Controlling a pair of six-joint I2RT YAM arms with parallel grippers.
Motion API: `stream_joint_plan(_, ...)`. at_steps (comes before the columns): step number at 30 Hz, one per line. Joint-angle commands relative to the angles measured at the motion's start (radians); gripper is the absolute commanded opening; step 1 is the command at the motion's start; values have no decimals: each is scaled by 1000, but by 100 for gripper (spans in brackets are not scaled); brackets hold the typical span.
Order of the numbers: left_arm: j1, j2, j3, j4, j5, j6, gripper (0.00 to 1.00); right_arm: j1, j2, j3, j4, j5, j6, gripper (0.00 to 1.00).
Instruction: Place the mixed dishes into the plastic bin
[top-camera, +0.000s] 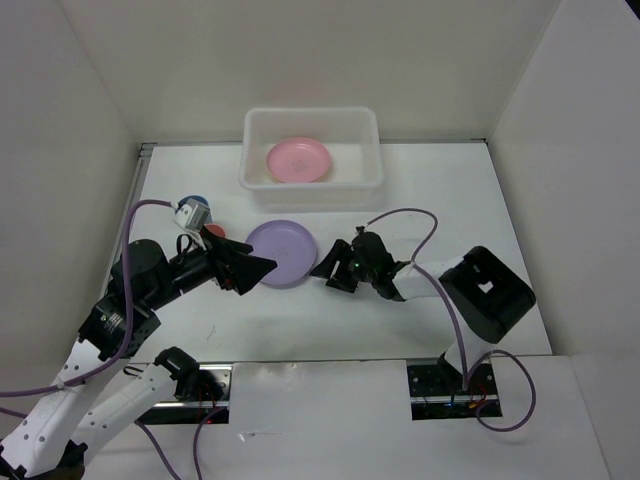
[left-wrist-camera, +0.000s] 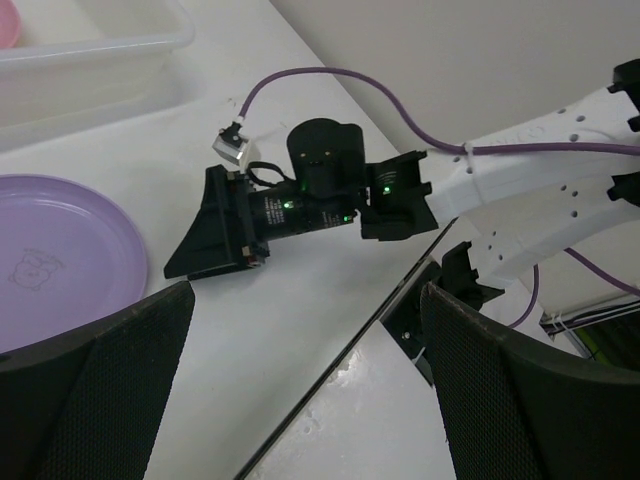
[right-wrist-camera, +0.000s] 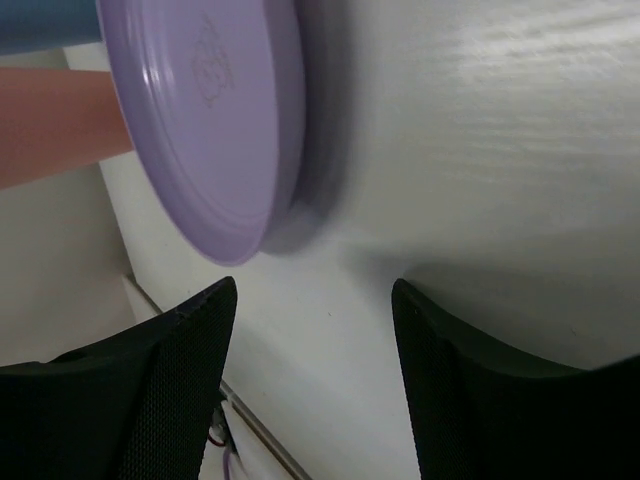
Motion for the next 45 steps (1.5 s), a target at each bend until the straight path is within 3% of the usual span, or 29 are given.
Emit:
stream_joint_plan(1,6,-10,27,20,1,-4,100,24,79,56,161,29,29,69)
stream_joint_plan(9,6,-10,27,20,-8,6,100,72,225,102,251,98,138,64)
stream_joint_plan(13,6,-10,27,10,-8,6,100,90,257,104,251,170,207,53)
stream_joint_plan(15,6,-10,27,1,-17,6,100,103,257,89,262,193,247,53)
stream_joint_plan(20,6,-10,27,1,-17,6,100,115,213,133,98,294,290,44)
stream_joint_plan(25,6,-10,27,1,-17,6,100,115,233,168,66,294,290,33)
stream_joint_plan(32,6,-29,27,1,-27,6,100,115,233,210,-17,294,271,6)
stream_joint_plan(36,6,-40,27,-17,-27,6,100,115,170,210,-107,285,221,0)
stream_joint_plan(41,6,-40,27,-17,-27,6,100,115,-5,219,-365,295,85,0)
stream_joint_plan(44,6,-40,27,-8,-27,6,100,72,-83,292,-564,193,-114,0)
stream_joint_plan(45,6,-49,27,-8,-27,6,100,52,-101,327,-593,59,-174,0)
